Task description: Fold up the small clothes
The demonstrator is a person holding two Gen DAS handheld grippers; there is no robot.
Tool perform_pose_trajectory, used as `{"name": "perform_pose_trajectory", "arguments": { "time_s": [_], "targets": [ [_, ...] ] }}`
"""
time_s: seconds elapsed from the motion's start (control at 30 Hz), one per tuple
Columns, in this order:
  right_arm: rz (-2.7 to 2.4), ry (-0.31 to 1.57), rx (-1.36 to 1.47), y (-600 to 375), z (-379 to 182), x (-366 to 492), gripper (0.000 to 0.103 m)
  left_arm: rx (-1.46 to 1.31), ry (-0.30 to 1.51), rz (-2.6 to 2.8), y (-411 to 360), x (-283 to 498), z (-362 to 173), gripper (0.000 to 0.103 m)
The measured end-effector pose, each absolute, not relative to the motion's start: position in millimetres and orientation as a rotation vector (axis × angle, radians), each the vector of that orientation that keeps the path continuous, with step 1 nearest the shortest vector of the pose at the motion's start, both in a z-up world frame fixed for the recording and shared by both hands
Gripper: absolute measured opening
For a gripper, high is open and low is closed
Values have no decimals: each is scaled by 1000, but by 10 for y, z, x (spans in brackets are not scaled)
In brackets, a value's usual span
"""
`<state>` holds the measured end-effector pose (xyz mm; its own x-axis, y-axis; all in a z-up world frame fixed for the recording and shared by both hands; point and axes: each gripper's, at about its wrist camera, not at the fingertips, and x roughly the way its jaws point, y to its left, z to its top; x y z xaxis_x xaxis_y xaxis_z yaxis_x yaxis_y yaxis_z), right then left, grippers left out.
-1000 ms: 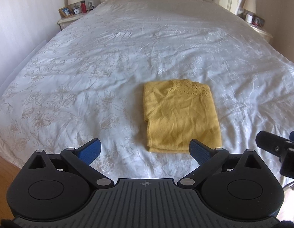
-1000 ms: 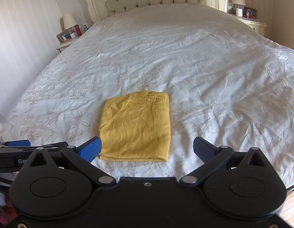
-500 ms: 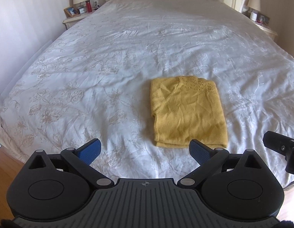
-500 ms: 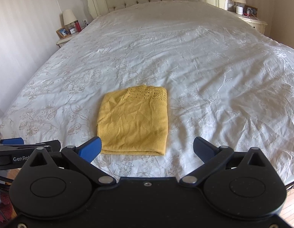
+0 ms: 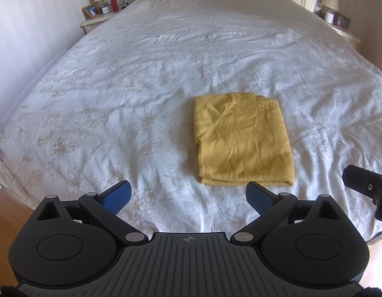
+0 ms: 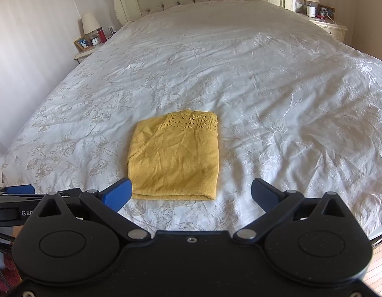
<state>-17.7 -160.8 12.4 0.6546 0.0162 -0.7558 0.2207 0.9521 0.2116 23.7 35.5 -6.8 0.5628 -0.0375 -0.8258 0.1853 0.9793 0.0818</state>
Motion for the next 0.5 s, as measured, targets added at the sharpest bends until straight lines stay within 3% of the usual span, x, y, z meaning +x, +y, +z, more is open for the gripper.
{"name": "perform_pose_trajectory", "arguments": {
  "time_s": [0.5],
  "targets": [
    [-123,852,319,-1616,115,-191,102,187,964,-156,294,233,-107,101]
  ]
}}
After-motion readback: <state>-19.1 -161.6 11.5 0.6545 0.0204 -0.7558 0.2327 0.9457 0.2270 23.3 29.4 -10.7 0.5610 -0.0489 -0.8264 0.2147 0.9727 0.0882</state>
